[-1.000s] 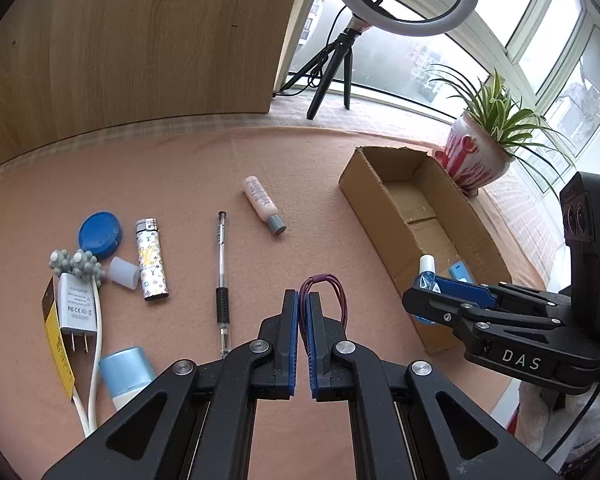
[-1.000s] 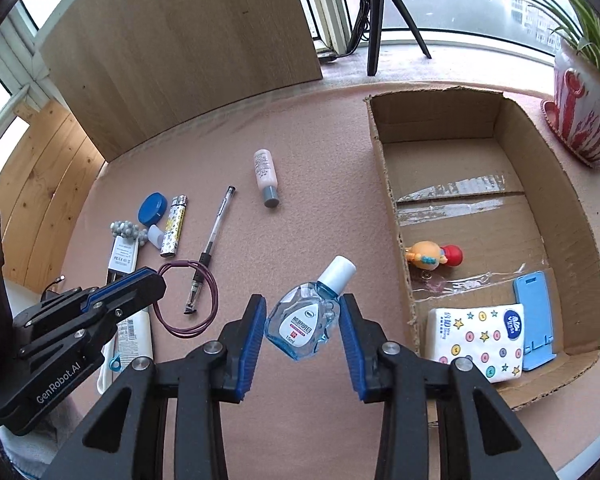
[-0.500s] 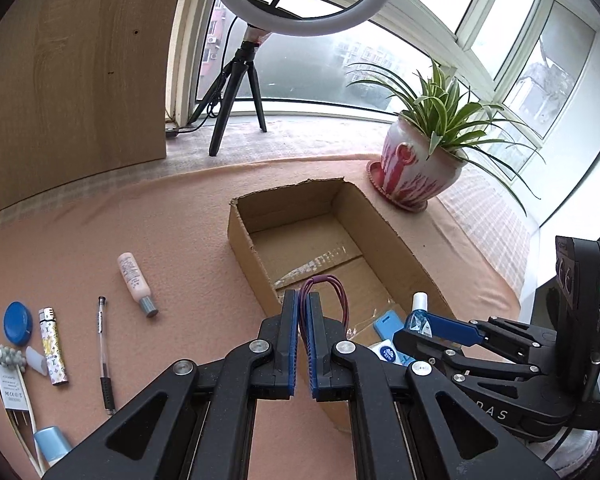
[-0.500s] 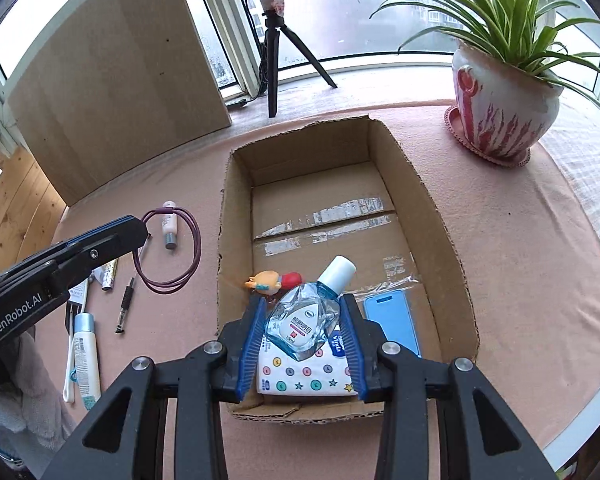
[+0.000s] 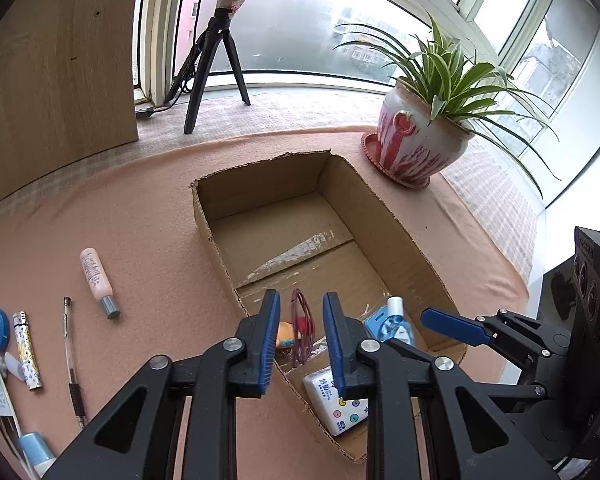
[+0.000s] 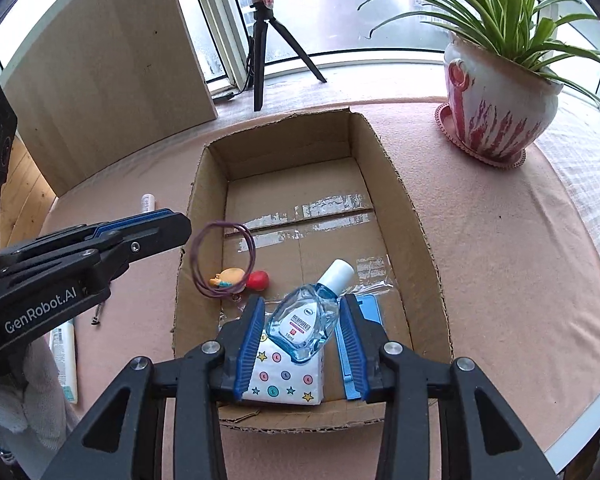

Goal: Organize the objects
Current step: 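Carry the eye-drop bottle and rubber band into the box and release both, then grasp the pink lotion bottle with the right gripper while the left grasps the patterned lighter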

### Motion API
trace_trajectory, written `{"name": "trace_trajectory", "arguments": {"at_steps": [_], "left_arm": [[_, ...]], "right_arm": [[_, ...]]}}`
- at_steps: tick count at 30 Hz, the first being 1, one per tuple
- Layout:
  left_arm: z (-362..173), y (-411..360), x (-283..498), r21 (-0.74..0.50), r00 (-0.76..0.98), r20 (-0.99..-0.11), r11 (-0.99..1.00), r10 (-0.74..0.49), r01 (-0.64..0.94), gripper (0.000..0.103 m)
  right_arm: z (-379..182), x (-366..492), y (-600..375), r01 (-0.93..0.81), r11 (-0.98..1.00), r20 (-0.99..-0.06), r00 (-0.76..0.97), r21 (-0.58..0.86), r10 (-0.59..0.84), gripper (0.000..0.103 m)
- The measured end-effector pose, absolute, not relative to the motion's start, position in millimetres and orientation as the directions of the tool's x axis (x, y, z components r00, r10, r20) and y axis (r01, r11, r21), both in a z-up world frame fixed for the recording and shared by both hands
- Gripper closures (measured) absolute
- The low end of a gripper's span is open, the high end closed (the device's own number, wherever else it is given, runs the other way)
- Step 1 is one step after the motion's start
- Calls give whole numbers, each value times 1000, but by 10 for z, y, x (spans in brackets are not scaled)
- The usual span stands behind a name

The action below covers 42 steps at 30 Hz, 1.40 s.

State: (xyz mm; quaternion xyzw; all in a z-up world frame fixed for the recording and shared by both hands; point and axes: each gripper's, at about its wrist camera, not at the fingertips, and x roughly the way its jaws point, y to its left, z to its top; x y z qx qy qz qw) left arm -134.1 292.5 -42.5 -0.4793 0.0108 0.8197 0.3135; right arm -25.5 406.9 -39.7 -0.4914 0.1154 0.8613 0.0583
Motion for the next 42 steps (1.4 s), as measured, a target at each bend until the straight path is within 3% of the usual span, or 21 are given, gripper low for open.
{"name": "trace_trajectory", "arguments": {"at_steps": [1,3,22,34,42], "left_arm": [[-419,2901,-1334,-279,-350,-791,-806,501,-522,61],[-401,2823,-1330,-281,-357,-790,-811,499,-513,60],[-603,1388,-1620,-255,-410,-838,-923,360,-290,59],[-1002,495,-2034,-267,-369,-884,-958,288,-107,60],[-1176,412,-2209,-254,-334,-902,-962,274,-104,61]], "right_arm": [[-392,-259,4041,-201,-970,-861,-509,134,-13,48],[-372,-245,3996,-192,-973,-854,-520,127,-9,44],[-223,-415,3545,-123,-968,-819,-562,217,-112,44],[-208,-1063,2918,9,-973,-820,-536,232,-201,44],[-474,-1666,2634,35,-979,-872,-448,202,-196,44]]}}
